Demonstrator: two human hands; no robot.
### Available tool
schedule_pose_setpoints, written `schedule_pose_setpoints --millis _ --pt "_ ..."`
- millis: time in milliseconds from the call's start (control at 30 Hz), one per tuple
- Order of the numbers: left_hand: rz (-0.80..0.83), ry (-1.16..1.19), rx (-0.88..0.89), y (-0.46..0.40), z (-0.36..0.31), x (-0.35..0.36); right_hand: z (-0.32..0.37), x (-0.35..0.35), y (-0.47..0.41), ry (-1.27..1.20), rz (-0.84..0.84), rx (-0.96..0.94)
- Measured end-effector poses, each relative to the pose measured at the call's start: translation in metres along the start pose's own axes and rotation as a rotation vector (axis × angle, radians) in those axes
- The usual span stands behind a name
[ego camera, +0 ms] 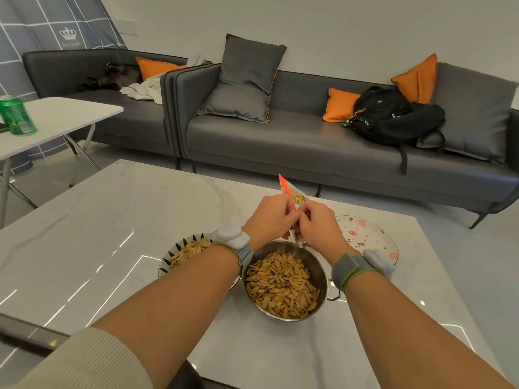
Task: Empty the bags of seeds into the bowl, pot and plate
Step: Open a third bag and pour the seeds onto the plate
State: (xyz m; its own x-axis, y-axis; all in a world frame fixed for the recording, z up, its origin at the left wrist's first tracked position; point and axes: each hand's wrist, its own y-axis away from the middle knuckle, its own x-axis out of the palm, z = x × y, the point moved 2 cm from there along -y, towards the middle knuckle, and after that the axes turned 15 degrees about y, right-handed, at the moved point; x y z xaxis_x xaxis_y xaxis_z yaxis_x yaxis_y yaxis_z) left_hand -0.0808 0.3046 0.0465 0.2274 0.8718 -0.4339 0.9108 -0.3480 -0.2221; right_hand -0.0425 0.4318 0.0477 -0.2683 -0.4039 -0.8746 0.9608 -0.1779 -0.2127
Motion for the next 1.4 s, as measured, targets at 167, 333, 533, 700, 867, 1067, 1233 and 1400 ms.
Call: schedule_pose_setpoints --millis 167,333,533,700,867,1067,1233,1400 --pt "-0.109 0.221 -0.122 -0.002 0.008 -0.004 -0.002 -0.016 -0.005 -0.054 -0.083 0.093" --pt "-0.124 0.341 -0.319 -0.004 0.003 0.0 0.005 -0.025 -0.005 0.023 -0.131 0.061" --pt "-0.126 0.607 -0.538 -0.003 0.002 0.019 0.008 -0.029 -0.008 0.111 -0.175 0.113" --pt "-0.17 0.295 -0.368 -0.022 -0.013 0.025 0.009 -0.045 -0.008 0.043 -0.209 0.234" --pt "-0.135 0.143 -0.178 -0.034 -0.028 0.021 -0.012 -0.056 -0.007 -0.073 -0.215 0.332" --pt "-0.237 0.144 -0.136 -0.054 -0.041 0.023 -0.048 -0.072 0.013 -0.41 -0.019 0.425" --pt "-0.292 0.147 -0.152 -0.062 -0.037 0.034 -0.104 -0.061 0.023 -0.425 0.045 0.532" --pt "-0.258 0.065 -0.09 -0.065 -0.035 0.05 -0.182 -0.026 0.034 0.033 0.096 0.834"
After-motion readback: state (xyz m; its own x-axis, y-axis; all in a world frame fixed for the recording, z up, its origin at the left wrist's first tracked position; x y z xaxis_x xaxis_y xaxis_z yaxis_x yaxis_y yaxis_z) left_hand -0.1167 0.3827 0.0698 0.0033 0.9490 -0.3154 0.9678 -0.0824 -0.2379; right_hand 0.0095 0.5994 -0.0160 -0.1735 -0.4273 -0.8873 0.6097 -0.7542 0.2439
